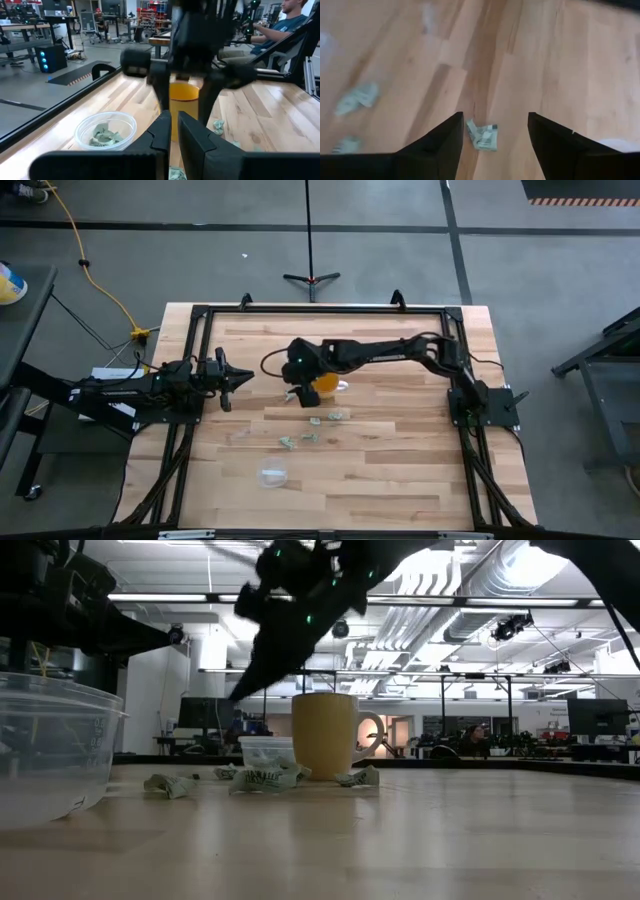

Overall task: Pick and place items into bin
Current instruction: Put the light green stevia packet into the top transparent bin

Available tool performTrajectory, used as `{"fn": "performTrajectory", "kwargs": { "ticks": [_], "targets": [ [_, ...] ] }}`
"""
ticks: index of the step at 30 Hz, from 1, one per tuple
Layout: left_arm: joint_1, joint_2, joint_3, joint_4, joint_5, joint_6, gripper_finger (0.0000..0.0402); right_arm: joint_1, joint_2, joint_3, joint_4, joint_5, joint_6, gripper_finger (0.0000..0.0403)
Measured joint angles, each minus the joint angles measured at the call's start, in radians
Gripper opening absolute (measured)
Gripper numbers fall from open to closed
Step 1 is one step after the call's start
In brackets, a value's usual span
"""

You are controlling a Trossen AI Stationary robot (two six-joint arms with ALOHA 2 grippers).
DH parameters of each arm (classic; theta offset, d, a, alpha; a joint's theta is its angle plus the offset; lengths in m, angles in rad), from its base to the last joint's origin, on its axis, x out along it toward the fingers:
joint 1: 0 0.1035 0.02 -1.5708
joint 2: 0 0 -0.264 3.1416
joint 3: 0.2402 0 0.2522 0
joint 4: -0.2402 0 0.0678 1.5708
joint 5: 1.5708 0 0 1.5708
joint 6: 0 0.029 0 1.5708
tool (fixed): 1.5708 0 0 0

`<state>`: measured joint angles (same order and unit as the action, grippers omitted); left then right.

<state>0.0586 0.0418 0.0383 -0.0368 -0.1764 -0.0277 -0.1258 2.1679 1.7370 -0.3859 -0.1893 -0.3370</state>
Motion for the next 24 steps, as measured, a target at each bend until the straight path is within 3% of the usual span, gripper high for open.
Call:
{"fn": "performTrajectory", "kwargs": {
  "ticks": [24],
  "targets": [
    [0.0, 0.0, 0.0, 0.001, 0.0, 0.0, 0.0067, 0.065, 0.067, -0.001, 0.055, 0.11, -0.061, 0.0209]
  ]
}}
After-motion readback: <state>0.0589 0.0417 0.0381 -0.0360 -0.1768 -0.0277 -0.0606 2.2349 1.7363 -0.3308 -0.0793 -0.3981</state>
